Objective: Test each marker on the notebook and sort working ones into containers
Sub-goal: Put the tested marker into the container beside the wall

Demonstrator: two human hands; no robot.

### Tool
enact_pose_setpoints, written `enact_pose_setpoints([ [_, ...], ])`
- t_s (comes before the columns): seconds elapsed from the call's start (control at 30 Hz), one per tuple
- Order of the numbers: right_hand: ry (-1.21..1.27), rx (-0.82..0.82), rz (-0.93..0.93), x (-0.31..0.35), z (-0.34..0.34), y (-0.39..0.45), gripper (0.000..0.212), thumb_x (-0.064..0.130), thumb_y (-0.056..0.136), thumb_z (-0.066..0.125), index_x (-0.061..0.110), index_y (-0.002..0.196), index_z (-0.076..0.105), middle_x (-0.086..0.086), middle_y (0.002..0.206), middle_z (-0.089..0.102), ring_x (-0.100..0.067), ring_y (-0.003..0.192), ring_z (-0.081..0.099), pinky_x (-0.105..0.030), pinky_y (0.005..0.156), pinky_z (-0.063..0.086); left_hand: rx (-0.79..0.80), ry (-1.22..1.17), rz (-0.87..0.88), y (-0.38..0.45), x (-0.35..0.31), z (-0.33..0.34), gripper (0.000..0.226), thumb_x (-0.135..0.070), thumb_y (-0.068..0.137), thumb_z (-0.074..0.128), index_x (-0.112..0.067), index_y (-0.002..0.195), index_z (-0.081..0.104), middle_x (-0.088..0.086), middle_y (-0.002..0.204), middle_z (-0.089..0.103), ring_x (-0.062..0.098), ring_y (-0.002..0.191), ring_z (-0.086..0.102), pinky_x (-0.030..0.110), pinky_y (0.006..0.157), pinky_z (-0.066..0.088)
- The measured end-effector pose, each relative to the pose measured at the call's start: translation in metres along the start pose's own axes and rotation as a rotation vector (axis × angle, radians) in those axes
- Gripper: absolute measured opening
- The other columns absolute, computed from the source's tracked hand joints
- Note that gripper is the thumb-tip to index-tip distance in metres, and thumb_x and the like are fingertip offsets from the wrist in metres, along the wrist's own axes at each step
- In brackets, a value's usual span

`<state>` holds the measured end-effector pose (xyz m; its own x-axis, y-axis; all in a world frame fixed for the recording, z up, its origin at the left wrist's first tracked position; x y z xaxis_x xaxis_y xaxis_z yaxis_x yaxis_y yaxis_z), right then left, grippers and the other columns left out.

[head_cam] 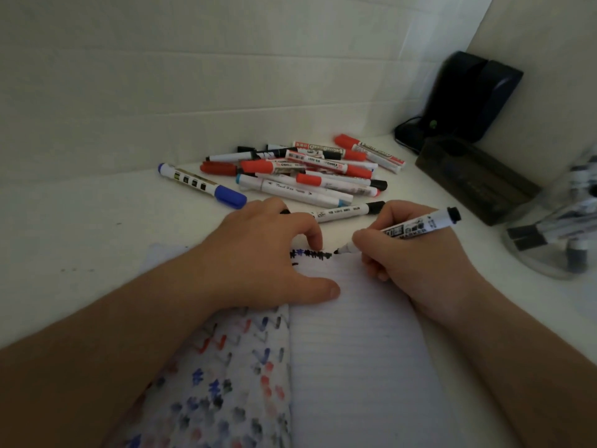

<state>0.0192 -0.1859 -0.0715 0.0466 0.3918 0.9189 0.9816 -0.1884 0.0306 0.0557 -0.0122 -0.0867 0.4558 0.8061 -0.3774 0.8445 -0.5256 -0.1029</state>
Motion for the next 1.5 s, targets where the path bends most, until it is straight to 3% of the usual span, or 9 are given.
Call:
enact_pose_setpoints([
  [0.73, -0.063, -0.020, -0.034, 0.0017, -0.0001, -0.0020, 0.019, 0.007, 0.083, 0.077, 0.004, 0.073, 0.061, -0.009, 0.061, 0.068, -0.013, 0.048, 0.061, -0.025, 0.050, 0.051, 0.013, -0.001, 0.006, -0.0005, -0.0012, 0.0011, 0.059, -0.088, 0.058, 0.062, -0.058, 0.107, 0.048, -0.023, 0.104, 0.039, 0.007, 0.105, 0.042, 0.031, 0.086, 0.041],
  [0.87, 0.002, -0.030, -0.040, 0.0017, -0.0021, -0.0029, 0.017, 0.005, 0.083, 0.076, -0.001, 0.077, 0.061, -0.013, 0.064, 0.069, -0.018, 0.052, 0.064, -0.028, 0.051, 0.052, 0.014, 0.007, 0.007, -0.0004, -0.0015, 0.0005, 0.060, -0.088, 0.057, 0.061, -0.057, 0.108, 0.048, -0.022, 0.105, 0.040, 0.007, 0.105, 0.043, 0.031, 0.086, 0.041],
  [1.0, -0.059, 0.002, -0.053, 0.0033, 0.0018, -0.0029, 0.019, 0.009, 0.082, 0.078, 0.005, 0.072, 0.062, -0.011, 0.061, 0.070, -0.019, 0.052, 0.064, -0.032, 0.053, 0.054, 0.015, 0.008, 0.009, -0.0005, -0.0020, 0.0005, 0.060, -0.088, 0.057, 0.061, -0.058, 0.107, 0.048, -0.024, 0.105, 0.039, 0.008, 0.106, 0.042, 0.031, 0.087, 0.040],
  [1.17, 0.003, -0.012, -0.020, 0.0012, -0.0010, -0.0031, 0.019, 0.005, 0.082, 0.075, 0.005, 0.071, 0.060, -0.008, 0.060, 0.067, -0.015, 0.051, 0.061, -0.023, 0.049, 0.049, 0.004, 0.019, 0.011, -0.0003, -0.0018, 0.0003, 0.060, -0.088, 0.059, 0.061, -0.057, 0.109, 0.048, -0.022, 0.105, 0.040, 0.007, 0.104, 0.043, 0.030, 0.084, 0.039],
  [1.3, -0.012, -0.029, -0.035, 0.0003, -0.0016, -0.0025, 0.018, 0.006, 0.084, 0.076, -0.001, 0.076, 0.061, -0.008, 0.062, 0.069, -0.016, 0.051, 0.064, -0.023, 0.050, 0.051, 0.004, 0.011, 0.010, -0.0001, -0.0010, 0.0012, 0.059, -0.088, 0.058, 0.062, -0.058, 0.107, 0.048, -0.023, 0.105, 0.040, 0.006, 0.104, 0.043, 0.030, 0.084, 0.039],
  [1.5, -0.052, 0.007, -0.021, -0.0001, 0.0014, -0.0018, 0.022, 0.004, 0.084, 0.075, 0.005, 0.070, 0.058, -0.008, 0.058, 0.066, -0.015, 0.049, 0.059, -0.022, 0.049, 0.049, 0.006, 0.016, 0.011, -0.0001, -0.0008, 0.0011, 0.059, -0.089, 0.058, 0.061, -0.058, 0.107, 0.047, -0.023, 0.105, 0.039, 0.008, 0.105, 0.043, 0.031, 0.085, 0.040],
])
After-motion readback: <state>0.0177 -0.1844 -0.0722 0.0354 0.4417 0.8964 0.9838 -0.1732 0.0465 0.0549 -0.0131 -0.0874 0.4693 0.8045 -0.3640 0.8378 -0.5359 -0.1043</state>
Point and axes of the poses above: each hand's wrist, its own y-axis towards the middle knuckle, its own z-axis out of the palm, x = y × z, the point moved 9 cm from there along y, towards the middle knuckle
